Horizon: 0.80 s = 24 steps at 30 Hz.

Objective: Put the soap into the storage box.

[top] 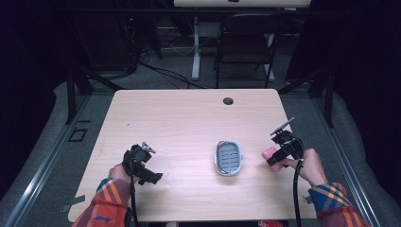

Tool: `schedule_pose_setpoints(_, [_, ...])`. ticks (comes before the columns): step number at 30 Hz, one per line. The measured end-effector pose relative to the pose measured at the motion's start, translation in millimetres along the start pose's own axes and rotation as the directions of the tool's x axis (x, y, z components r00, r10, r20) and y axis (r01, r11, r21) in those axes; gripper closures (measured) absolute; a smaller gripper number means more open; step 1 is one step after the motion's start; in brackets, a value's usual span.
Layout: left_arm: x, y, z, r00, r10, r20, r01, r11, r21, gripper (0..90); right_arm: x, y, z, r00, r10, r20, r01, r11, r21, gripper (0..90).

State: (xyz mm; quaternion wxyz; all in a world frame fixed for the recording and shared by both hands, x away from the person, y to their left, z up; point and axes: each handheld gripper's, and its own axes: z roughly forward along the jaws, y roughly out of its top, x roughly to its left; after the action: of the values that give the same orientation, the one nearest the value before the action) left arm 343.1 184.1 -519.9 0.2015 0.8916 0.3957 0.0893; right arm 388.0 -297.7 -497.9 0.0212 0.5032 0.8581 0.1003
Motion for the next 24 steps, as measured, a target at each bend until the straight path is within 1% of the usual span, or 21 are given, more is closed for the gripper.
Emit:
schedule_pose_setpoints(1, [-0.1, 0.1, 0.0, 1.0000, 0.001, 0.000, -0.001, 1.0000, 0.000, 0.1, 3.5, 0.3, 1.7, 0.9997, 0.024, -0.011, -0.024, 0.999, -0.037, 36.8])
schedule_pose_setpoints(2, [-0.1, 0.1, 0.0, 1.0000, 0.001, 0.000, -0.001, 1.0000, 0.000, 0.1, 4.3, 1.5, 0.5, 0.9999, 0.014, -0.008, -0.014, 1.000, -0.027, 36.8])
schedule_pose_setpoints(6, [-0.2, 0.0, 0.1, 1.0000, 0.000, 0.001, 0.000, 1.0000, 0.002, 0.1, 10.0, 6.0, -1.7, 1.0000, 0.002, -0.008, -0.003, 0.999, -0.039, 36.8])
schedule_pose_setpoints(8, [-0.3, 0.0, 0.2, 1.0000, 0.001, 0.001, -0.001, 1.0000, 0.003, 0.1, 11.1, 7.2, -2.4, 1.0000, -0.003, -0.008, 0.003, 0.999, -0.033, 36.8])
schedule_pose_setpoints(9, [-0.4, 0.0, 0.2, 1.0000, 0.002, 0.001, -0.002, 1.0000, 0.003, 0.1, 11.3, 9.3, -4.1, 0.9996, -0.024, -0.012, 0.024, 1.000, -0.013, 36.8])
schedule_pose_setpoints(11, [-0.4, 0.0, 0.2, 1.0000, 0.002, 0.002, -0.002, 1.0000, 0.004, 0.2, 15.5, 11.0, -2.9, 0.9998, -0.015, -0.013, 0.014, 0.999, -0.037, 36.8])
schedule_pose_setpoints(12, [-0.4, 0.0, 0.3, 1.0000, 0.005, 0.002, -0.005, 1.0000, 0.005, 0.2, 17.4, 13.1, -3.6, 0.9995, -0.027, -0.014, 0.027, 0.999, -0.037, 36.8])
schedule_pose_setpoints(13, [-0.4, 0.0, 0.3, 1.0000, 0.005, 0.002, -0.005, 1.0000, 0.005, 0.2, 17.4, 13.1, -3.6, 0.9995, -0.027, -0.014, 0.027, 0.999, -0.037, 36.8])
schedule_pose_setpoints(14, [-0.6, -0.3, 0.6, 1.0000, 0.004, 0.002, -0.004, 1.0000, 0.003, 0.2, 19.6, 15.8, -5.0, 0.9990, -0.035, -0.028, 0.034, 0.999, -0.041, 36.8])
schedule_pose_setpoints(15, [-0.6, -0.3, 0.6, 1.0000, 0.004, 0.002, -0.004, 1.0000, 0.003, 0.2, 19.6, 15.8, -5.0, 0.9990, -0.035, -0.028, 0.034, 0.999, -0.041, 36.8])
schedule_pose_setpoints(16, [-0.6, -0.3, 0.6, 1.0000, 0.004, 0.002, -0.004, 1.0000, 0.003, 0.2, 19.8, 16.9, -6.9, 0.9988, -0.045, -0.018, 0.045, 0.999, -0.022, 36.8])
schedule_pose_setpoints(17, [-0.6, -0.3, 0.5, 1.0000, 0.005, 0.003, -0.005, 1.0000, 0.004, 0.2, 21.3, 18.6, -8.0, 0.9986, -0.050, -0.014, 0.050, 0.998, -0.038, 36.8])
schedule_pose_setpoints(18, [-0.7, -0.2, 0.3, 1.0000, 0.005, 0.003, -0.005, 1.0000, 0.005, 0.2, 21.3, 18.6, -8.0, 0.9986, -0.050, -0.014, 0.050, 0.998, -0.038, 36.8])
schedule_pose_setpoints(19, [-0.8, -0.4, 0.5, 1.0000, 0.003, 0.005, -0.003, 1.0000, 0.005, 0.2, 24.1, 20.4, -9.0, 0.9989, -0.038, -0.028, 0.037, 0.998, -0.059, 36.8])
schedule_pose_setpoints(20, [-0.8, -0.4, 0.5, 1.0000, 0.003, 0.005, -0.003, 1.0000, 0.005, 0.2, 24.6, 21.4, -10.5, 0.9988, -0.047, -0.013, 0.046, 0.998, -0.044, 36.8])
schedule_pose_setpoints(21, [-0.8, -0.4, 0.5, 1.0000, 0.003, 0.005, -0.003, 1.0000, 0.005, 0.2, 24.9, 22.7, -11.5, 0.9983, -0.055, -0.020, 0.055, 0.998, -0.038, 36.8])
schedule_pose_setpoints(22, [-0.7, -0.4, 0.5, 1.0000, 0.006, 0.004, -0.006, 1.0000, 0.007, 0.2, 25.9, 23.6, -11.9, 0.9979, -0.060, -0.023, 0.059, 0.997, -0.044, 36.8])
schedule_pose_setpoints(23, [-0.8, -0.4, 0.6, 1.0000, 0.006, 0.004, -0.006, 1.0000, 0.007, 0.2, 27.5, 24.3, -12.2, 0.9983, -0.055, -0.018, 0.054, 0.997, -0.048, 36.8])
schedule_pose_setpoints(24, [-0.8, -0.5, 0.6, 1.0000, 0.006, 0.003, -0.006, 1.0000, 0.006, 0.2, 27.9, 25.6, -13.3, 0.9977, -0.064, -0.022, 0.063, 0.997, -0.040, 36.8])
